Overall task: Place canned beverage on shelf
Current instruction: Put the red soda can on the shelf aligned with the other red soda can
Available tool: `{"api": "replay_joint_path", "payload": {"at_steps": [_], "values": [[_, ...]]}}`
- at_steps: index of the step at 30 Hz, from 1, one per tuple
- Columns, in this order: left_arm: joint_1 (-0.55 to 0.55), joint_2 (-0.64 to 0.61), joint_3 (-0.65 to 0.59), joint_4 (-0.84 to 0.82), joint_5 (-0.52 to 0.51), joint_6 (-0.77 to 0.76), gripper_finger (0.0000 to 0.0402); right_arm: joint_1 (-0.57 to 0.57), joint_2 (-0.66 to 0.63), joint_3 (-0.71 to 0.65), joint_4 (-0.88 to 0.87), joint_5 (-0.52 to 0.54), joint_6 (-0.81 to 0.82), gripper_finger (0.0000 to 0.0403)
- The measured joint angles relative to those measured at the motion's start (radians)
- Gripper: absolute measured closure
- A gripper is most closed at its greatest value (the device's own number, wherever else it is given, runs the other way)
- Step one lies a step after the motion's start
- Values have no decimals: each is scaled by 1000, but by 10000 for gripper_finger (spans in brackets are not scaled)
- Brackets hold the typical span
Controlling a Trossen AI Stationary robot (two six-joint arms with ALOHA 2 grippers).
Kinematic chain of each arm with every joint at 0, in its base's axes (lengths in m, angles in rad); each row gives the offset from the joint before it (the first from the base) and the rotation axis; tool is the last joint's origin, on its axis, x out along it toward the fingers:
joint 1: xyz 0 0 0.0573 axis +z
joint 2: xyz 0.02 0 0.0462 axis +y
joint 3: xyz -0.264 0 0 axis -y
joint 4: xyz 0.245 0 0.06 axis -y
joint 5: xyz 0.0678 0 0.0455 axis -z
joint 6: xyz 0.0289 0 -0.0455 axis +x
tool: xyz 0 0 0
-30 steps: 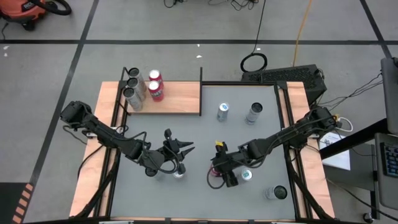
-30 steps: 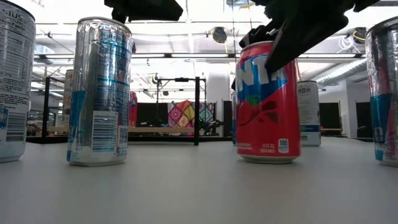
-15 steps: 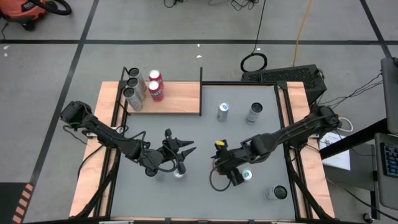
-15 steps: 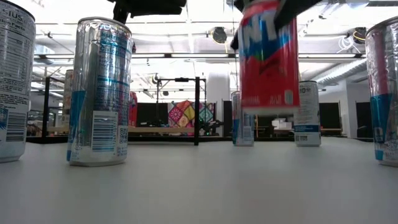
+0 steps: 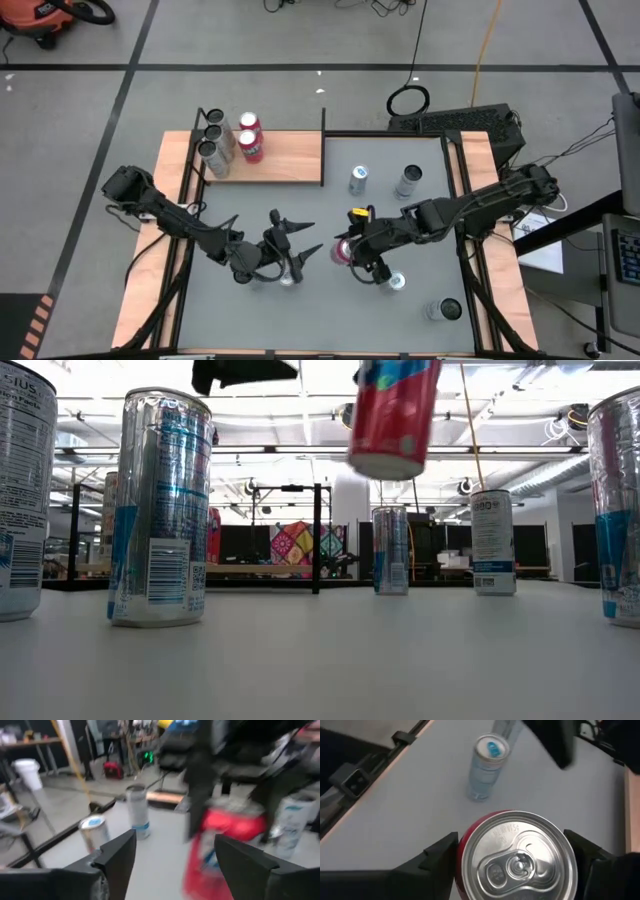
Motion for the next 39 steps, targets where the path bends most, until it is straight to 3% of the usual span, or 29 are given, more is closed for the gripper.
{"api": "replay_joint_path", "payload": {"at_steps": [6, 22, 33, 39], "values": [[-26, 81, 0, 80, -4, 51, 100, -21, 2, -77, 141, 1, 17, 171], [-45, 168, 0, 122, -15, 50, 20, -20, 3, -83, 279, 49, -16, 170], [-7, 191, 0, 168, 58, 55, 15, -21, 4, -84, 392, 49, -57, 170], [1, 191, 0, 167, 70, 70, 15, -25, 4, -83, 367, 52, -58, 170]]}}
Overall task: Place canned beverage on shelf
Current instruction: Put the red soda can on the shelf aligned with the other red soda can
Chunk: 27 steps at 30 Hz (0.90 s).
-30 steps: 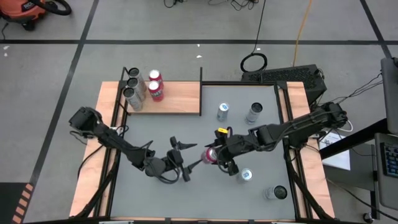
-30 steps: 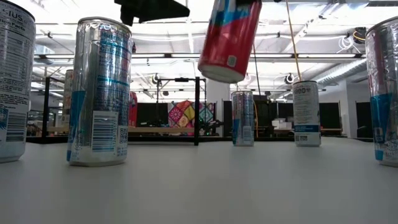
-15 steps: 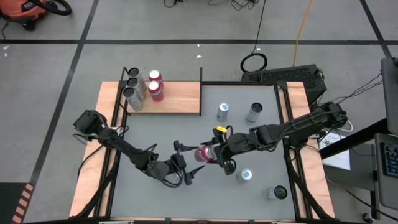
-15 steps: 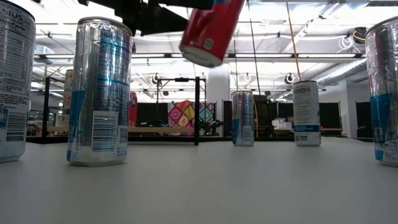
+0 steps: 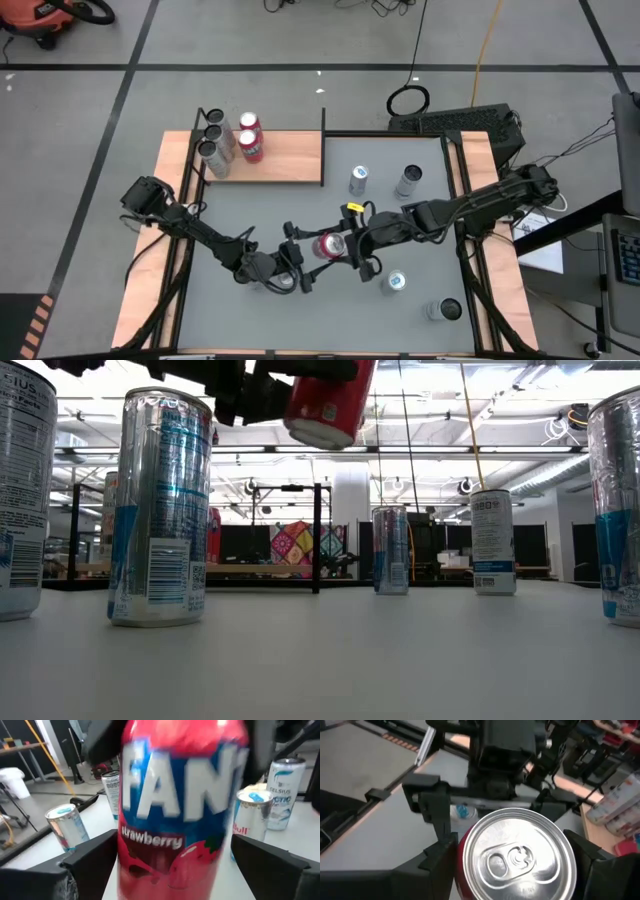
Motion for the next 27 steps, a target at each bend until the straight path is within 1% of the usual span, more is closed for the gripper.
{"api": "replay_joint_path", "payload": {"at_steps": [3, 6, 13, 18, 21, 24, 27], "values": [[-20, -6, 0, 6, -45, 58, 15, -1, 2, 0, -21, 3, 1, 170], [-28, -7, 0, 29, -86, 85, 15, -1, 2, 0, 10, 3, 3, 170], [1, 8, 1, 49, -91, 60, 15, -2, 2, 0, 76, 2, 13, 170], [22, 7, 1, 58, -89, 60, 16, -3, 2, 1, 78, 5, 28, 170], [30, 7, 1, 75, -59, 59, 30, -3, 0, 1, 79, 14, 32, 170], [31, 7, 1, 76, -46, 57, 57, -2, 0, 1, 71, 46, 38, 170], [25, 7, 1, 74, -46, 49, 83, -2, 0, 1, 66, 45, 52, 170]]}}
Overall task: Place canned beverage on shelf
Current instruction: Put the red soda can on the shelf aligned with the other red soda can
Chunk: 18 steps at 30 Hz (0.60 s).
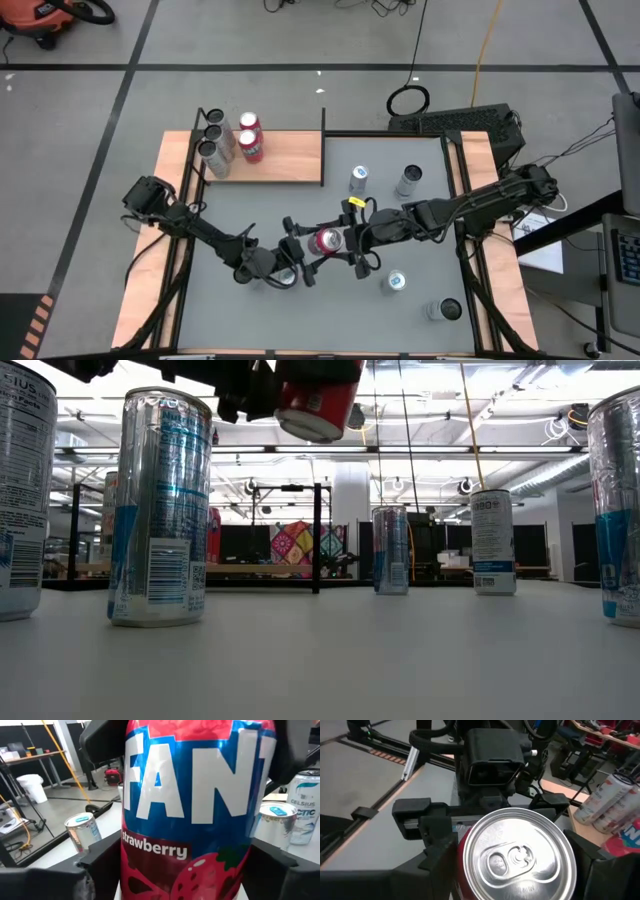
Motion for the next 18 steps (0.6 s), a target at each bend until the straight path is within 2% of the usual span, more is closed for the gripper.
{"api": "replay_joint_path", "payload": {"at_steps": [5, 13, 16, 18], "values": [[-7, 0, 0, -3, 5, -28, 95, 4, 0, 1, -5, 0, 36, 150], [-14, -4, -1, 0, 2, -43, 96, 41, -53, 2, -208, 77, 111, 59], [-13, -4, -1, 9, -10, -35, 96, 64, -63, -7, -260, 111, 150, 44], [-13, -4, -1, 48, -33, -9, 96, 79, -63, -39, -220, 137, 168, 43]]}}
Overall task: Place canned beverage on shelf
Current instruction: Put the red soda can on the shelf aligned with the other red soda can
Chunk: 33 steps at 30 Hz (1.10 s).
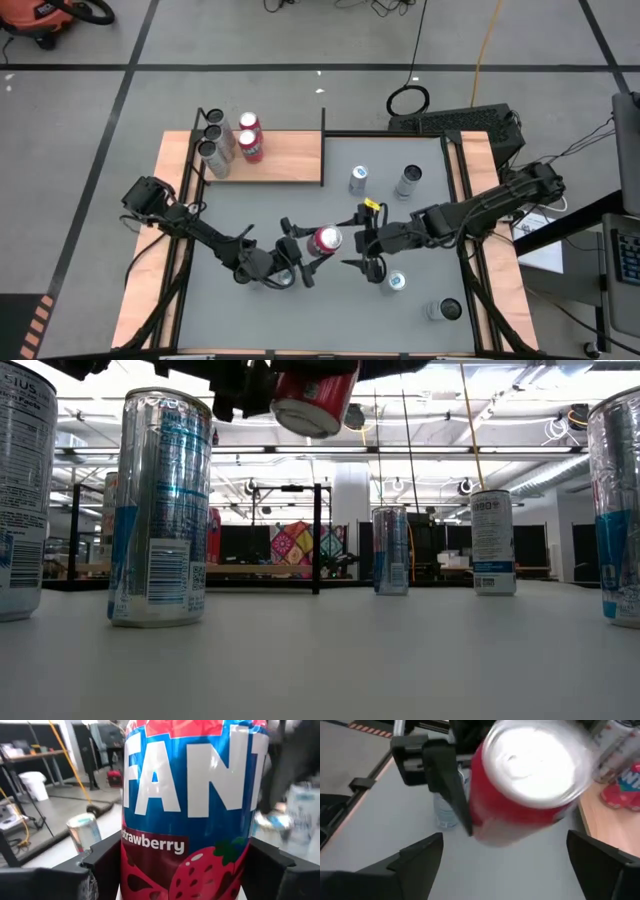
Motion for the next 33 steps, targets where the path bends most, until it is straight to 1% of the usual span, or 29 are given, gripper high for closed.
{"api": "replay_joint_path", "payload": {"at_steps": [2, 4, 6, 8, 9, 11, 14, 17, 19, 24, 28, 33], "values": [[0, 0, 0, 70, -16, 40, 96, 5, 1, -57, 75, 3, 11, 45], [0, -1, 0, 164, -22, 93, 96, 4, 2, -120, 201, 7, 18, 45], [3, -1, 0, 294, -20, 140, 96, 3, 3, -175, 348, 60, 17, 45], [10, -4, 1, 397, -9, 153, 97, 2, 4, -219, 501, 128, 6, 45], [16, -4, 1, 430, -5, 151, 97, 2, 10, -238, 572, 152, -7, 45], [31, -4, 1, 461, 13, 150, 97, 2, 23, -269, 675, 160, -28, 45], [61, -3, 1, 469, 106, 122, 97, 1, 48, -277, 775, 157, -59, 45], [82, -3, 1, 460, 181, 74, 97, 0, 59, -277, 831, 155, -86, 45], [88, -3, 1, 457, 206, 71, 97, 0, 62, -277, 840, 157, -89, 45], [91, -3, 1, 441, 246, 78, 97, -7, 62, -277, 873, 147, -93, 46], [97, -3, 1, 393, 274, 74, 97, -25, 62, -277, 892, 68, -85, 46], [99, -3, 1, 378, 276, 72, 97, -39, 62, -277, 889, 48, -67, 57]]}}
